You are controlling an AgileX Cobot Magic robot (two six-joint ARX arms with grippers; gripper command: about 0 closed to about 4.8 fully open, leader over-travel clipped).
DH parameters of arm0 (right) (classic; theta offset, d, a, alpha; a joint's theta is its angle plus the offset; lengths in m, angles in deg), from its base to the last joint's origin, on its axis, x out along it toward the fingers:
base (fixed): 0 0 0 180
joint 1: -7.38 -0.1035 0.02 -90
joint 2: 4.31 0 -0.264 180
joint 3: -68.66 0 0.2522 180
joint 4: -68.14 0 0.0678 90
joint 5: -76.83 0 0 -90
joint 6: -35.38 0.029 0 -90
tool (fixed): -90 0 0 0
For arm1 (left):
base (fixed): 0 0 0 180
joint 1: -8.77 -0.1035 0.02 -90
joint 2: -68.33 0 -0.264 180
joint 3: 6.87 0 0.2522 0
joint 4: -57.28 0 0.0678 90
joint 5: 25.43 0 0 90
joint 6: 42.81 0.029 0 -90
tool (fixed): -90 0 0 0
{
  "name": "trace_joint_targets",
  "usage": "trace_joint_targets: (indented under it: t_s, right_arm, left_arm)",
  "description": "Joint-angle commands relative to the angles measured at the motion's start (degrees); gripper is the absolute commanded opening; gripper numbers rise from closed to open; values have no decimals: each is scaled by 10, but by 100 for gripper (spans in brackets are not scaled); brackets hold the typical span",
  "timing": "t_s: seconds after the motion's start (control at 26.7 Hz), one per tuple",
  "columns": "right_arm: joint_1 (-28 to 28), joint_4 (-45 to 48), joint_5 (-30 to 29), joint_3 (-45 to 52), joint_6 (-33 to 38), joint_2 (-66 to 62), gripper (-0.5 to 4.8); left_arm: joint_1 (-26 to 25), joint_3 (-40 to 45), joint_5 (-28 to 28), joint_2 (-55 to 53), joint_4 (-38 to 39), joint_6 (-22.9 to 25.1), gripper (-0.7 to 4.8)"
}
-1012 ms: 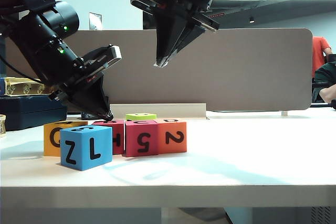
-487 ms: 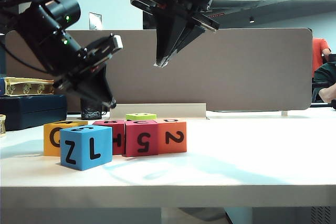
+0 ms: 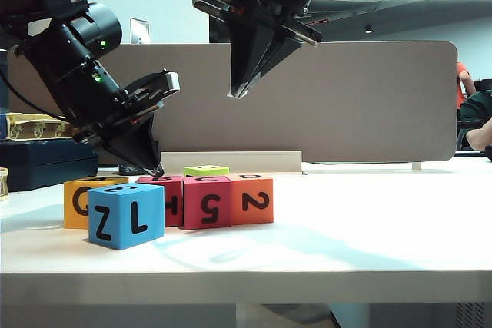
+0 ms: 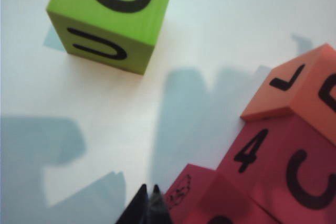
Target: Select the appropriate blocks from the scattered letter blocks on the table and arrange them in a row to spell out "ABCD".
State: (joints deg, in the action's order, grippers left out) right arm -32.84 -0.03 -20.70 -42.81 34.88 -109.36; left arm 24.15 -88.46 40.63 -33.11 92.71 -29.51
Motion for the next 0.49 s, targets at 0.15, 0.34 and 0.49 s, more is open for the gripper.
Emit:
trace_joint_targets:
  t_s: [0.15, 0.34, 0.49]
  right_arm:
    - [-1, 7, 0, -2, 1, 4, -4]
    - [-1, 6, 0, -2, 1, 4, -4]
    - [-1, 6, 0, -2, 1, 4, -4]
  left_arm:
    - [2, -1, -23, 0, 25, 13, -6]
    - [7, -1, -24, 0, 35, 15, -6]
    - [7, -1, -24, 0, 42, 15, -6]
